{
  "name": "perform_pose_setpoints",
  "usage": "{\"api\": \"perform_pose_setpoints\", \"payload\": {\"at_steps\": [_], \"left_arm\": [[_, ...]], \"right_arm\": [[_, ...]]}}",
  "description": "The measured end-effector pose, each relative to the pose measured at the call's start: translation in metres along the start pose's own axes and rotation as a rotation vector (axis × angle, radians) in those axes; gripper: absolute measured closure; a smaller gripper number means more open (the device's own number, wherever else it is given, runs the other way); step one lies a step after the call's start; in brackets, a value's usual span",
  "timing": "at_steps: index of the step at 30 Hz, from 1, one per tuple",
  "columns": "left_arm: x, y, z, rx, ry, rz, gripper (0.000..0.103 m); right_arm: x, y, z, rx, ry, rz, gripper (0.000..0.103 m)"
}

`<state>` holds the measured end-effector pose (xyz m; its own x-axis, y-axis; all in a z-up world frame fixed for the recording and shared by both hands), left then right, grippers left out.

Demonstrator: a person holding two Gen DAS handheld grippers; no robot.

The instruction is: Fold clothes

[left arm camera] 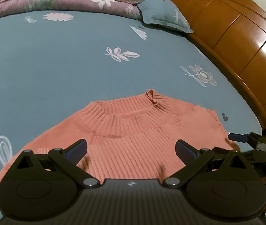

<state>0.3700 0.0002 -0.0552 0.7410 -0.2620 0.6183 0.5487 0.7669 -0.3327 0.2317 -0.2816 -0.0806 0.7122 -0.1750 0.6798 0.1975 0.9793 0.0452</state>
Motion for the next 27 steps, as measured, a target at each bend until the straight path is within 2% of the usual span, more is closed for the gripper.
{"api": "perform_pose_setpoints", "payload": {"at_steps": [3,7,10,12,14,16,18,20,22,25,26,27], "left_arm": [[-0.009,-0.019,0.005,0.057,0.004,-0.002,0.003],[-0.029,-0.052,0.01,0.121,0.02,0.009,0.003],[-0.048,-0.067,0.003,0.124,0.035,0.077,0.003],[-0.06,-0.068,-0.006,0.143,0.037,0.128,0.003],[-0.071,-0.064,-0.014,0.174,0.024,0.175,0.003],[-0.078,-0.054,-0.013,0.198,-0.024,0.23,0.003],[-0.075,-0.05,-0.007,0.208,-0.037,0.31,0.003],[-0.067,-0.055,-0.004,0.23,-0.038,0.339,0.003],[-0.057,-0.067,-0.001,0.207,-0.062,0.312,0.003],[-0.048,-0.089,-0.007,0.041,-0.087,0.298,0.003],[-0.048,-0.095,-0.015,0.003,-0.072,0.287,0.003],[-0.048,-0.098,-0.023,0.003,-0.048,0.275,0.003]], "right_arm": [[-0.01,-0.026,-0.006,0.045,0.023,-0.048,0.0],[-0.009,-0.032,0.003,0.176,-0.004,-0.007,0.0],[-0.002,-0.029,0.007,0.298,-0.026,0.057,0.0],[0.002,-0.028,0.005,0.349,-0.028,0.096,0.0],[0.001,-0.031,0.001,0.377,-0.013,0.12,0.0],[-0.002,-0.035,-0.003,0.393,0.007,0.132,0.0],[-0.004,-0.036,-0.003,0.395,0.012,0.144,0.0],[-0.006,-0.037,-0.003,0.397,0.016,0.156,0.0],[-0.007,-0.039,-0.003,0.398,0.02,0.167,0.0],[-0.01,-0.041,-0.003,0.401,0.027,0.185,0.0],[-0.011,-0.041,-0.003,0.401,0.029,0.191,0.0],[-0.012,-0.042,-0.003,0.402,0.031,0.196,0.0]]}}
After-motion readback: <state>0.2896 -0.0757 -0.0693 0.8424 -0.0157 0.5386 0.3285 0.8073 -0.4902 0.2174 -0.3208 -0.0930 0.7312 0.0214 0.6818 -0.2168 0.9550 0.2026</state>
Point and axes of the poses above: each gripper's, at about its wrist camera, not at the fingertips, and z roughly against the way its jaws point, y to its left, x to its top, the point moved 2 cm from there along -z, roughly the way its jaws point, and after that the axes turned 1 degree about -y, right-handed, at the moved point
